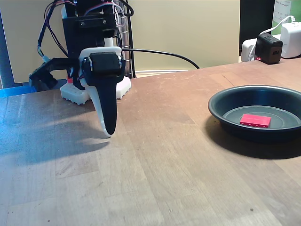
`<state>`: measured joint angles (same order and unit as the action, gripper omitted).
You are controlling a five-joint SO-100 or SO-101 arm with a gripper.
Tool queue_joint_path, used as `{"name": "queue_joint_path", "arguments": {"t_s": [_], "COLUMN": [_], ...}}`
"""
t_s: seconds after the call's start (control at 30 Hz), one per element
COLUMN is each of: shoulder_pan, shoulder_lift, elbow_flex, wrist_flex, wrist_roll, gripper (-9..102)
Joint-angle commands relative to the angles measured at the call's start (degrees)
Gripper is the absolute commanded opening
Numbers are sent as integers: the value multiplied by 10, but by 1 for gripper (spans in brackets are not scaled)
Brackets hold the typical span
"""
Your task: Grasp a lego block and put it in the bin.
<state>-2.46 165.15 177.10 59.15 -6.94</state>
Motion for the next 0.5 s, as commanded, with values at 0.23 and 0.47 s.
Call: {"name": "queue_joint_path", "arguments": {"t_s": [0.23,0.47], "shoulder_pan": [-4,-4], "shoulder_lift": [0,0], "elbow_flex": [29,30], "wrist_flex": [-15,-15], "wrist_roll": [40,38], "gripper": [0,0]}}
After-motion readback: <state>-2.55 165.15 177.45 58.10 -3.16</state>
